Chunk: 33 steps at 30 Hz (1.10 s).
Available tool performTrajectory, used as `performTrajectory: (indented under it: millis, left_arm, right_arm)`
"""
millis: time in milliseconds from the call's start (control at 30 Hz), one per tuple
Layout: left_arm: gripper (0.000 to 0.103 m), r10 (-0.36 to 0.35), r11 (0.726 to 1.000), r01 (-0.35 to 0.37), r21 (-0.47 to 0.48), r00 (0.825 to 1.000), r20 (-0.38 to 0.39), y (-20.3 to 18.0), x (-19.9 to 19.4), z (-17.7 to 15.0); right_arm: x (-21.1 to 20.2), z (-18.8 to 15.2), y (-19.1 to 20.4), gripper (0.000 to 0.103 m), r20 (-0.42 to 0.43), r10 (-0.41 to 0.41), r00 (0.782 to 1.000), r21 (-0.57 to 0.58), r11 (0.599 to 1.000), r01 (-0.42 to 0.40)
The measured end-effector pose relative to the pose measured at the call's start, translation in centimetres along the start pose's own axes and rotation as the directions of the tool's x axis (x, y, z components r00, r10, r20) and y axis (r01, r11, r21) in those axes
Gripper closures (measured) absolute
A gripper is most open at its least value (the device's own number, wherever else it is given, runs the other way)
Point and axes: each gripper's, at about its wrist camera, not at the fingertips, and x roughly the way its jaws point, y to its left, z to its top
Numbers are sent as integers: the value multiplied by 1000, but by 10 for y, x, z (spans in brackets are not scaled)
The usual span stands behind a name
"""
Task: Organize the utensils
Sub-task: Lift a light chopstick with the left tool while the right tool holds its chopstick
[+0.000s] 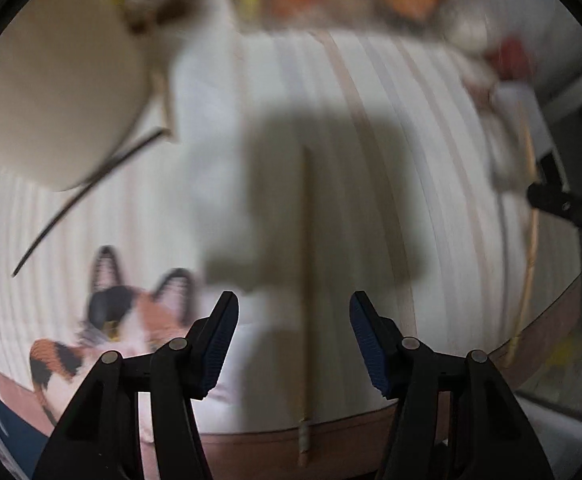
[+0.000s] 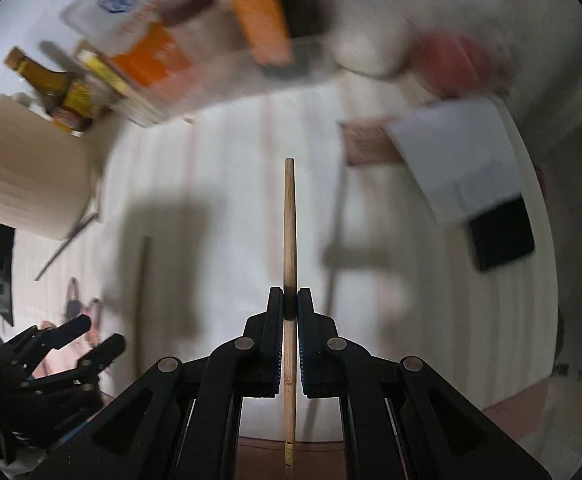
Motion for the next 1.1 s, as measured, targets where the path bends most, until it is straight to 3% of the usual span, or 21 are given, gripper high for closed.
performTrajectory:
  millis: [33, 67, 100, 167, 300, 400, 600, 733, 800, 867, 967, 1067, 1100]
  left_arm:
    - [53, 4, 1000, -3, 16, 1000, -10, -6, 7, 1]
    - [74, 5, 1000, -4, 26, 1000, -23, -10, 12, 2]
    - [86, 24, 999, -23, 36, 1000, -5, -12, 12, 2]
    - [99, 28, 998, -29, 58, 1000, 9, -17, 12, 5]
    - [99, 7, 1000, -7, 15, 1000, 25, -15, 10, 10]
    - [99, -10, 1000, 12, -15, 997, 81, -7, -10, 9]
    - [99, -39, 994, 63, -87, 966, 257, 8, -86, 8]
    - [99, -44, 988, 98, -118, 919, 392, 29, -145, 18]
    - [99, -42, 984, 120, -135, 879, 476, 40, -183, 22]
    - [99, -44, 979, 143, -145, 842, 537, 46, -212, 34]
    - [99, -36, 969, 183, -164, 768, 639, 68, -268, 49]
    - [99, 19, 965, 172, -197, 704, 710, 98, -311, 65]
    - [99, 35, 963, 170, -209, 690, 723, 108, -321, 67]
  right_arm:
    - [3, -1, -5, 96, -4, -4, 1000, 10, 1000, 4]
    - [5, -2, -9, 96, -5, -9, 1000, 19, 1000, 9]
    - [7, -3, -15, 96, -7, -14, 1000, 34, 999, 14]
    - [11, -3, -21, 96, -6, -28, 1000, 51, 998, 29]
    - [16, -3, -30, 96, -6, -8, 1000, 101, 995, 9]
    - [5, 1, -21, 96, 29, 14, 999, 90, 996, -16]
    - [-42, 16, 11, 96, 169, 94, 981, 22, 995, -99]
    - [-80, 29, 35, 96, 268, 162, 950, -21, 987, -162]
    - [-100, 39, 48, 96, 315, 200, 928, -39, 979, -198]
    - [-130, 55, 64, 96, 381, 253, 889, -67, 967, -247]
    - [-165, 78, 94, 96, 453, 317, 833, -122, 948, -295]
    - [-196, 105, 130, 96, 511, 380, 771, -196, 925, -325]
    - [-203, 115, 144, 96, 525, 399, 752, -218, 917, -334]
